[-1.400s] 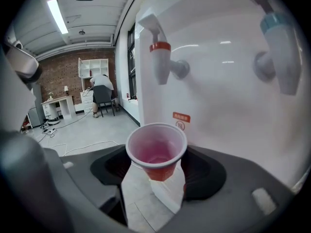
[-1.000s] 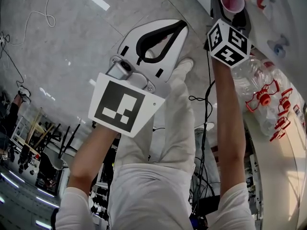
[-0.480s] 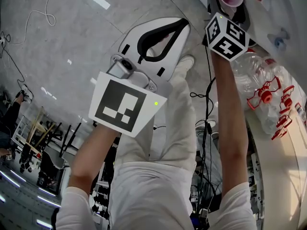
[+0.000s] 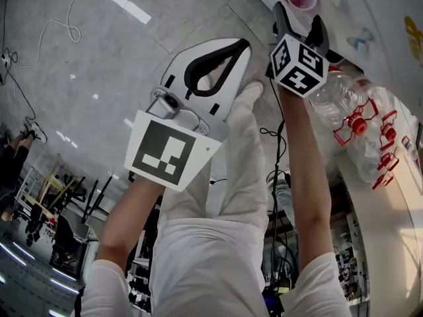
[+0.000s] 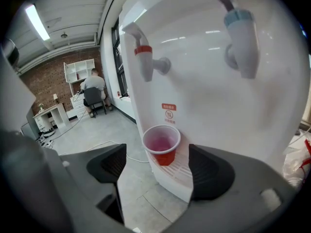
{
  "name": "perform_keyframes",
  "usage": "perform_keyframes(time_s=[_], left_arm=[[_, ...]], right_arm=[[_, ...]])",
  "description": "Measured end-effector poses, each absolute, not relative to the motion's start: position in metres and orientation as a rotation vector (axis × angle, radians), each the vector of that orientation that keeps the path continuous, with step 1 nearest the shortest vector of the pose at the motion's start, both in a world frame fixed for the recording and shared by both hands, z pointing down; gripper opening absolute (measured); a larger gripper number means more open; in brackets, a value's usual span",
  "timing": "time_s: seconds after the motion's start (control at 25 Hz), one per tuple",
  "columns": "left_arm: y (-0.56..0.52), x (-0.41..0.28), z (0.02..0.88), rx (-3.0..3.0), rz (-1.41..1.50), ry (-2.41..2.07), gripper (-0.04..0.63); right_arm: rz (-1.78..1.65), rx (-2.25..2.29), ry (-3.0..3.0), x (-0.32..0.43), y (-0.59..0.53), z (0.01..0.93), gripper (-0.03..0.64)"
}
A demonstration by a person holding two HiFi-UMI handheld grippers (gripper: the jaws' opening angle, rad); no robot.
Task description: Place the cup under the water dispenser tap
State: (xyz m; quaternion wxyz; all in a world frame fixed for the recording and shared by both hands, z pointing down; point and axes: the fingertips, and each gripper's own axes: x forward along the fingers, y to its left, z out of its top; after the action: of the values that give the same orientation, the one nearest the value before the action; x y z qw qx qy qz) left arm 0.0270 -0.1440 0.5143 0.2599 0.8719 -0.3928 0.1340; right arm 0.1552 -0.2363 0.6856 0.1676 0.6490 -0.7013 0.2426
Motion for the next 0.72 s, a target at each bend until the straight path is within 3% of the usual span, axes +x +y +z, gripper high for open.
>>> perform_keyframes(time_s=[0.6, 0.72], left_arm=[[-0.109, 0.019, 0.429, 2.418, 0.326, -1.061, 0.006], [-0.101, 0.018, 0.416, 2.426, 0.326, -1.055, 0.006]], right_arm=[[0.736, 1.91, -2.006, 0.157, -0.183, 0.587, 0.396], [0.746, 1.929, -2.022, 0.157, -0.17, 0.565, 0.371]])
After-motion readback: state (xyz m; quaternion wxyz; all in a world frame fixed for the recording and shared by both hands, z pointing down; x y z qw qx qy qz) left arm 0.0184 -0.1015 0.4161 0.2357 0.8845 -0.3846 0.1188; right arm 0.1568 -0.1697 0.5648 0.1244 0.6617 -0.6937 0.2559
